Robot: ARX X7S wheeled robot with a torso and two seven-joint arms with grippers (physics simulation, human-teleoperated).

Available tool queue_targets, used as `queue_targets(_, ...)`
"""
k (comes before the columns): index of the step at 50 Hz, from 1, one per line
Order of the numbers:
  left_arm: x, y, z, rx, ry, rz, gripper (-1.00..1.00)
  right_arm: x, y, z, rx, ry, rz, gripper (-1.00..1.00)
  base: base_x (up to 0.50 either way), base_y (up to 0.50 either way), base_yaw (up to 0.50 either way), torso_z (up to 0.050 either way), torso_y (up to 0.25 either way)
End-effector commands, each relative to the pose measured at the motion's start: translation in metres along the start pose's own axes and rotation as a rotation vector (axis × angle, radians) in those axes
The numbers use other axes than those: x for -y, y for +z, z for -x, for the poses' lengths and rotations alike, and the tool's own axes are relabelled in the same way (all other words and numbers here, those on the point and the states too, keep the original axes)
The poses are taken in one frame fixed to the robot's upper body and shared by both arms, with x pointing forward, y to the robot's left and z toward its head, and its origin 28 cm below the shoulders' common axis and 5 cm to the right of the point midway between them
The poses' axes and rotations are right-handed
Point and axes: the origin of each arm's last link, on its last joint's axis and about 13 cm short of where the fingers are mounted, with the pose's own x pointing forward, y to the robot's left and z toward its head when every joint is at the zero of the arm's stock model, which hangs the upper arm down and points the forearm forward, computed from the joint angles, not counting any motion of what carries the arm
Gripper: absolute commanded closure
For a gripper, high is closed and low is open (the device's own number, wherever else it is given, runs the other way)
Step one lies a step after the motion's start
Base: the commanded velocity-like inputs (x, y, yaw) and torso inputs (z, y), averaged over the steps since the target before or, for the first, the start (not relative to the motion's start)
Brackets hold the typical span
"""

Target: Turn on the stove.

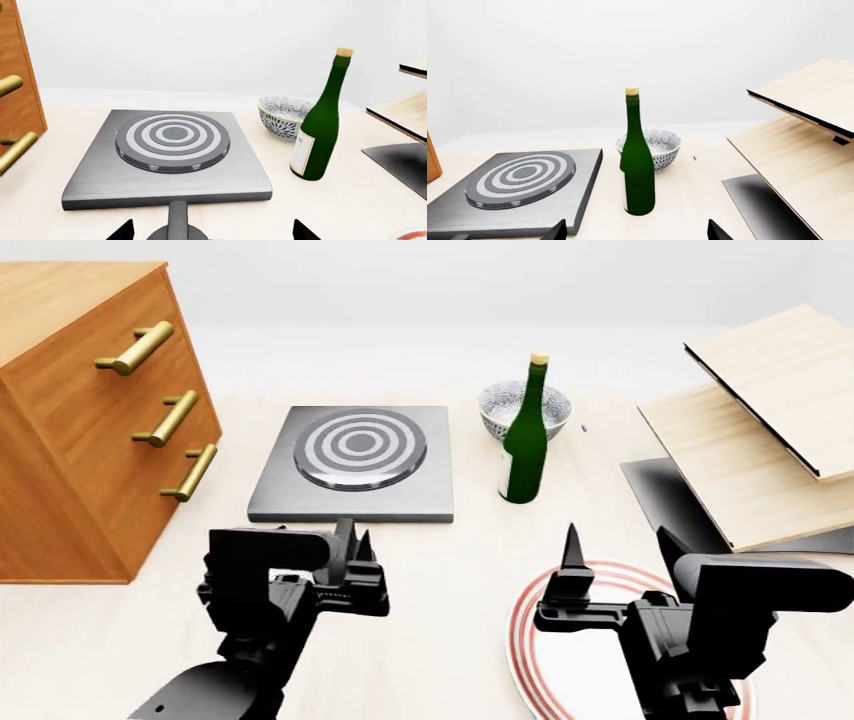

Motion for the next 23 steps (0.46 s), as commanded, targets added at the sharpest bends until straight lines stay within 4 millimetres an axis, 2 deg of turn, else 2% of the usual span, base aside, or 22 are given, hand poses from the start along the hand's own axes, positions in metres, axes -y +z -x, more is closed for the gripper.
queue_targets(1, -0.003, 0.039, 0.061, 0.105, -0.089, -0.010, -1.00, -0.001, 0.001, 0.001, 0.002, 0.001, 0.006, -1.00, 0.00, 0.00, 0.00, 0.000, 0.000)
queue_targets(13, -0.020, 0.030, 0.060, 0.073, 0.041, 0.061, -1.00, -0.003, -0.003, 0.003, -0.004, -0.004, 0.024, -1.00, 0.00, 0.00, 0.00, 0.000, 0.000)
queue_targets(23, -0.023, 0.029, 0.060, 0.073, 0.063, 0.071, -1.00, -0.003, -0.003, 0.004, -0.004, -0.007, 0.032, -1.00, 0.00, 0.00, 0.00, 0.000, 0.000)
